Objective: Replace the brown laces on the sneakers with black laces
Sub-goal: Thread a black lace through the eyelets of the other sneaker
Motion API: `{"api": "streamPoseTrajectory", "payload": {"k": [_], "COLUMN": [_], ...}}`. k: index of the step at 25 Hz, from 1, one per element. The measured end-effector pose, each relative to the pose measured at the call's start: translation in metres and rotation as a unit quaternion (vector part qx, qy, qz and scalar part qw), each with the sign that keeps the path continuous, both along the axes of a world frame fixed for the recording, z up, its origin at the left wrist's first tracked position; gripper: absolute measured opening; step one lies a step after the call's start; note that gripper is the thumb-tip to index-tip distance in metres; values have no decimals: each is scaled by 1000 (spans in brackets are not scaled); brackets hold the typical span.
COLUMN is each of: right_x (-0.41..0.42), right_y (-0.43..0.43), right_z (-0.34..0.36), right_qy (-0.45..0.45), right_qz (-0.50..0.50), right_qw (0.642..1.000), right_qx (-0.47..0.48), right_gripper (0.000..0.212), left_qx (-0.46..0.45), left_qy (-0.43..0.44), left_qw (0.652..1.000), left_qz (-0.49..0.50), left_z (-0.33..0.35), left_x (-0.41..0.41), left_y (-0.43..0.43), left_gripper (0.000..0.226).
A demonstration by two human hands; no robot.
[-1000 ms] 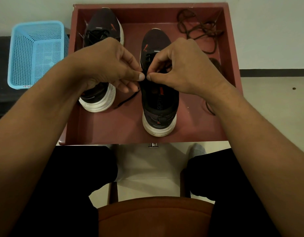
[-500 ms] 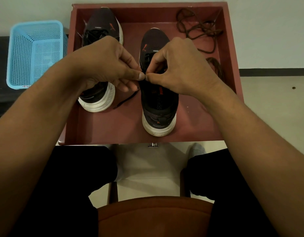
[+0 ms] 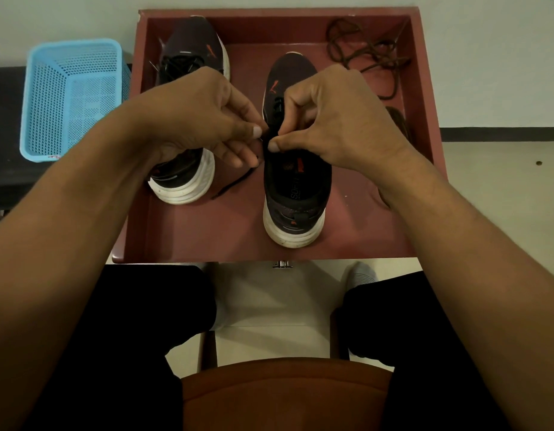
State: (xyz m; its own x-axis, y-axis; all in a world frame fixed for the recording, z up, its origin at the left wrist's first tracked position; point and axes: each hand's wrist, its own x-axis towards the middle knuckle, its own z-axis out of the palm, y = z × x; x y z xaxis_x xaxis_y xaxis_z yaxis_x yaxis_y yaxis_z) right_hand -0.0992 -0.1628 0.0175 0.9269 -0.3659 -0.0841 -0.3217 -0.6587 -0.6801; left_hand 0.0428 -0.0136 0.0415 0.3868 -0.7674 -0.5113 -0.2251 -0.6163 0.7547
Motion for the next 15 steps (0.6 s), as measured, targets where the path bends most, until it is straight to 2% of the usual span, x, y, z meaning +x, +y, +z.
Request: {"api": "streamPoseTrajectory", "payload": {"k": [4,9,12,15], "right_x": [0,-2,-4,-4], "right_y": [-4,-6,-10,-11], "right_z": [-1,-1,-1,-3], "right_qy": [6,20,20,13], "right_qz": [21,53,50,58], "right_qw": [1000,998,999,998], "right_qx": [18,5,1,-5], "right_gripper": [20,19,20,19], "left_qx": [0,19,103,201], "left_qy": [-11,-77,-129,-180], "left_qw": [1000,996,984,954], "left_qz": [-21,-32,-69,-133], "left_z": [-2,0,-5,-11], "left_x": [-1,-1,4,1], "left_y": [0,-2,1,-1], "left_gripper": [14,8,8,10]}}
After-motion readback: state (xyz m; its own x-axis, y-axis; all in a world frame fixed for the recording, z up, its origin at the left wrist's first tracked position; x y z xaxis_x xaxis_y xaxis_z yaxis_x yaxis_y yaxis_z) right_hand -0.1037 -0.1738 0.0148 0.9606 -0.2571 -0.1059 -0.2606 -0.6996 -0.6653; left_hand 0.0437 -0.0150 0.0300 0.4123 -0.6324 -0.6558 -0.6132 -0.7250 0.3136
